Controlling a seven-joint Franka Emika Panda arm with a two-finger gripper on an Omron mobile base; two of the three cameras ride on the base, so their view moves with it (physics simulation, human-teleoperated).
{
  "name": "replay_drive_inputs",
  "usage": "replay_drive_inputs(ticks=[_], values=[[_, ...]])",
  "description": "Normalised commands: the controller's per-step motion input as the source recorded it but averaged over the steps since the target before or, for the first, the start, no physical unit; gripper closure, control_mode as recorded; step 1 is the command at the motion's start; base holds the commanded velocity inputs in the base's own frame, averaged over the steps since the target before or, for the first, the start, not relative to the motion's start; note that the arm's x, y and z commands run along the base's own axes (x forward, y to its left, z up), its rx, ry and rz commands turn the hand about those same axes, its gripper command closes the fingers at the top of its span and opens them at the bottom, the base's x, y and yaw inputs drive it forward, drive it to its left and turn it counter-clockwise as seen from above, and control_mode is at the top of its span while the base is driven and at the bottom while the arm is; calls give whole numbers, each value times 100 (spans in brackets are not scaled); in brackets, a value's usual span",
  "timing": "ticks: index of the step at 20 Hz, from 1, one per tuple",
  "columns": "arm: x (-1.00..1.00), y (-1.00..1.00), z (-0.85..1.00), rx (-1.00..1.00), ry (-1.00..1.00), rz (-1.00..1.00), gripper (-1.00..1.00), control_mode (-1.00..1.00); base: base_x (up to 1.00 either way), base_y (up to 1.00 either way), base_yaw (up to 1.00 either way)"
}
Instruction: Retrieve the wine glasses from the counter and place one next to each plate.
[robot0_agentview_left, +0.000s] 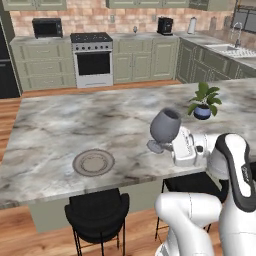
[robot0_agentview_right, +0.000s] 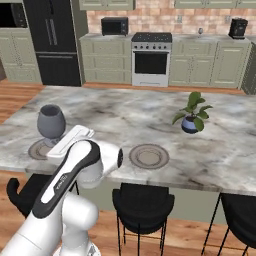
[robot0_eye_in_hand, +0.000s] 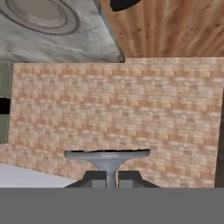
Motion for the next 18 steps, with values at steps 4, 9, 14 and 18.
replay_drive_inputs(ticks=[4, 9, 14, 18], values=[[42, 4, -31, 0, 9, 0, 100, -100, 0, 0, 0], [42, 3, -35, -1, 8, 0, 100, -100, 0, 0, 0], [40, 0, -35, 0, 1, 0, 100, -100, 0, 0, 0], [37, 0, -42, -1, 0, 0, 100, -100, 0, 0, 0]])
